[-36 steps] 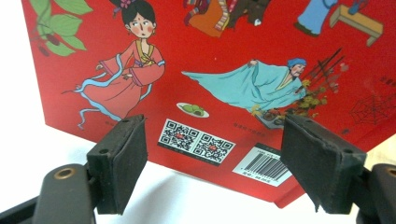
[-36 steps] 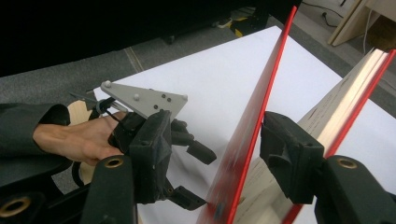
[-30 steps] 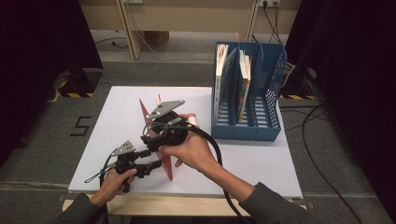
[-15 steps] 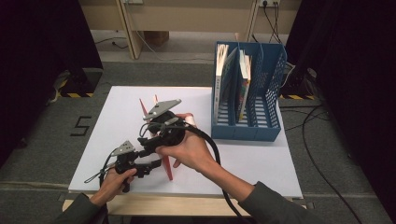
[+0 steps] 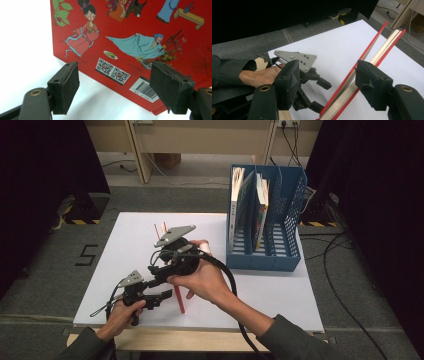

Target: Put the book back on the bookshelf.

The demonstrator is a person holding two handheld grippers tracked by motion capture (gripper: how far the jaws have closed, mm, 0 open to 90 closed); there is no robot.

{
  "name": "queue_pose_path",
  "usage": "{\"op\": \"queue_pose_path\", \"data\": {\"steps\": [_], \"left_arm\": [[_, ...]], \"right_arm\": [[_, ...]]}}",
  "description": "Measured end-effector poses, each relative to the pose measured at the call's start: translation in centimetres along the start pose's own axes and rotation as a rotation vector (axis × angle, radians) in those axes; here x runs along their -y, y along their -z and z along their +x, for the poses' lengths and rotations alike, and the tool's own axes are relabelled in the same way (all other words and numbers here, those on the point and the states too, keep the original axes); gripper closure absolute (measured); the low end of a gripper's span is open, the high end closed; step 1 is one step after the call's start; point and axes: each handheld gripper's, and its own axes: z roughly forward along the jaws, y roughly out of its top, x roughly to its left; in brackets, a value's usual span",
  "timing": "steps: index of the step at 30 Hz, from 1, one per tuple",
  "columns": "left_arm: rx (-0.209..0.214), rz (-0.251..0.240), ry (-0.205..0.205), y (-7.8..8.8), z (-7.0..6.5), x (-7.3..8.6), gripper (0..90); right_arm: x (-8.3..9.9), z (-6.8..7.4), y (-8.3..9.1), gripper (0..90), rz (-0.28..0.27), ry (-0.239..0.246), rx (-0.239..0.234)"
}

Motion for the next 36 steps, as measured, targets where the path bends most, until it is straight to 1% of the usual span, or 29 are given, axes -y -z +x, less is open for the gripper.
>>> {"op": "queue_pose_path", "data": {"steps": [2,3,5,7,8,9,10,11,12,13,15,16,17,19,20,21,22,23,24,25,26,27,28,30,32,33,34,35,36], "left_arm": [[0.001,-0.01,0.0,0.1,-0.1,-0.1,23.4],[0.001,-0.013,-0.003,0.2,-0.1,-0.1,23.5],[0.004,-0.018,-0.015,0.2,-0.3,-0.2,23.4],[0.005,-0.025,-0.019,0.2,-0.4,-0.2,23.4],[0.004,-0.022,-0.021,0.2,-0.4,-0.2,23.4],[0.004,-0.022,-0.022,0.2,-0.4,-0.2,23.4],[0.005,-0.022,-0.02,0.2,-0.4,-0.2,23.4],[0.004,-0.024,-0.019,0.2,-0.3,-0.2,23.4],[0.002,-0.022,-0.017,0.3,-0.3,-0.2,23.4],[0.002,-0.022,-0.017,0.3,-0.3,-0.2,23.4],[0.001,-0.02,-0.016,0.3,-0.3,-0.2,23.4],[0.002,-0.02,-0.017,0.3,-0.3,-0.2,23.4],[0.002,-0.02,-0.017,0.2,-0.3,-0.2,23.4],[0.002,-0.02,-0.016,0.2,-0.4,-0.2,23.3],[0.001,-0.019,-0.016,0.2,-0.3,-0.2,23.3],[-0.001,-0.019,-0.016,0.2,-0.3,-0.2,23.3],[-0.002,-0.021,-0.015,0.2,-0.3,-0.2,23.3],[-0.002,-0.022,-0.014,0.2,-0.2,-0.1,23.3],[-0.001,-0.023,-0.013,0.2,-0.2,-0.1,23.4],[-0.003,-0.022,-0.014,0.3,-0.2,-0.1,23.3],[-0.004,-0.022,-0.011,0.2,-0.2,-0.1,23.3],[-0.006,-0.019,-0.009,0.3,-0.1,-0.1,23.3],[-0.006,-0.017,-0.009,0.2,-0.1,-0.1,23.3],[-0.007,-0.014,-0.01,0.2,-0.1,-0.1,23.2],[-0.006,-0.016,-0.008,0.2,-0.1,-0.1,23.2],[-0.005,-0.013,-0.009,0.2,-0.1,-0.1,23.1],[-0.005,-0.014,-0.007,0.2,0.0,-0.1,23.1],[-0.004,-0.014,-0.006,0.2,0.0,-0.1,23.1],[-0.005,-0.014,-0.006,0.2,0.0,-0.1,23.1]], "right_arm": [[-0.1,-0.1,0.0,35.6,-0.004,0.02,0.012],[-0.1,0.0,0.1,34.7,0.003,0.03,0.044],[0.0,-0.1,-0.2,34.9,0.029,0.037,0.053],[0.1,-0.2,-0.4,35.6,0.049,0.031,0.07],[0.1,-0.3,-0.5,36.1,0.05,0.038,0.068],[0.2,-0.4,-0.6,37.0,0.056,0.017,0.063],[0.2,-0.6,-0.7,37.8,0.056,0.026,0.066],[0.3,-0.5,-0.7,37.9,0.063,0.016,0.065],[0.4,-0.7,-0.8,38.4,0.064,0.026,0.062],[0.5,-0.7,-0.8,39.3,0.067,0.024,0.064],[0.8,-0.7,-0.9,40.9,0.078,0.001,0.056],[1.0,-0.9,-0.9,41.9,0.073,-0.003,0.049],[1.0,-0.9,-0.9,42.7,0.076,-0.025,0.052],[1.2,-1.2,-0.9,43.7,0.075,-0.017,0.056],[1.3,-1.4,-0.9,44.6,0.072,-0.022,0.053],[1.5,-1.4,-0.9,45.2,0.081,-0.035,0.048],[1.8,-1.6,-1.1,45.6,0.095,-0.021,0.05],[2.0,-1.7,-1.2,45.8,0.105,-0.023,0.053],[2.3,-1.9,-1.3,46.7,0.113,-0.011,0.052],[2.5,-1.9,-1.3,47.0,0.117,-0.022,0.05],[2.6,-2.0,-1.2,47.3,0.114,-0.043,0.05],[2.8,-2.2,-1.2,48.2,0.103,-0.034,0.05],[3.0,-2.3,-1.0,50.0,0.104,-0.046,0.052],[3.4,-2.6,-1.0,53.1,0.081,-0.047,0.047],[3.8,-2.8,-0.8,57.6,0.067,-0.042,0.053],[4.0,-2.9,-0.7,60.9,0.052,-0.061,0.058],[4.2,-3.1,-0.7,65.6,0.035,-0.059,0.064],[4.3,-3.4,-0.7,67.5,0.024,-0.054,0.064],[4.6,-3.7,-0.7,69.5,0.003,-0.071,0.052]]}}
